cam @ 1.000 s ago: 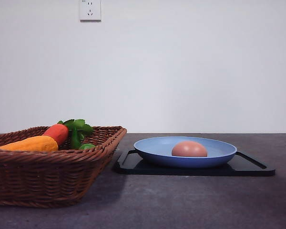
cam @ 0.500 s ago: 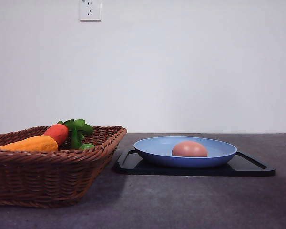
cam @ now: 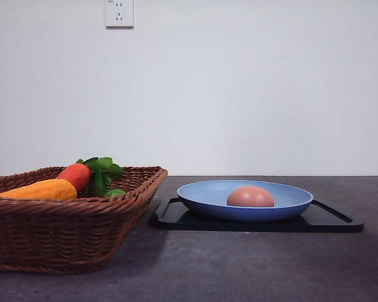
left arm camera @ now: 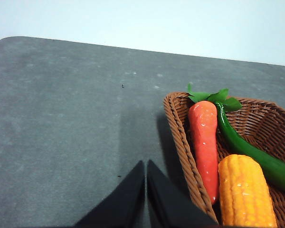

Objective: Transfer egg from basket to plate and serve

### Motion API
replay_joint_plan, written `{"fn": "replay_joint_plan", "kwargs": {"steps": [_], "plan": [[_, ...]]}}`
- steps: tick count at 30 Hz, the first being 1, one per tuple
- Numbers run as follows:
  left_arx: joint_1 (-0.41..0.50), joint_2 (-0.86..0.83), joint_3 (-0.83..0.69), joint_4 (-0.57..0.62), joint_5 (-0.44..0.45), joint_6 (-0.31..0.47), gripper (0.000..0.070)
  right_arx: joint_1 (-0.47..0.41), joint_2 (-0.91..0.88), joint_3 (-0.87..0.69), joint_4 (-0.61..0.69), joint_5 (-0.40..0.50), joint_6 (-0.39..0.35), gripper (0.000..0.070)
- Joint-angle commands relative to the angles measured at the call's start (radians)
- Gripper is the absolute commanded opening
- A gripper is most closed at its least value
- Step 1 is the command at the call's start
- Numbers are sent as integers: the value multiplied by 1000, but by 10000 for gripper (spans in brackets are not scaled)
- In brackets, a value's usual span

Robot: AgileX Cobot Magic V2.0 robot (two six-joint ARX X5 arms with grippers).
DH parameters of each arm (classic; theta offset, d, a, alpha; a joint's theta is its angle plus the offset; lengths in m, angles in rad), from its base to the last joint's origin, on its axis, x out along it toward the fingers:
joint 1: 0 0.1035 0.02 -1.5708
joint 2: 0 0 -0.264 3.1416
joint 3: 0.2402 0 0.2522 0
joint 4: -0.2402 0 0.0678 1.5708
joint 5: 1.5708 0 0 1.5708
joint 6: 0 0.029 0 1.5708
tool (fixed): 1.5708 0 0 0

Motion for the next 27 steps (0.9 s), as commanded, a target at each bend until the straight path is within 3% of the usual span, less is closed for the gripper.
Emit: {"fn": "replay_joint_plan", "kwargs": {"steps": [1,27], "plan": [[2,-2,-28,11,-2,1,0,0,-3,-6,6,3,4,0],[2,-2,-28,11,-2,1,0,0,-3,-6,6,3,4,0]]}}
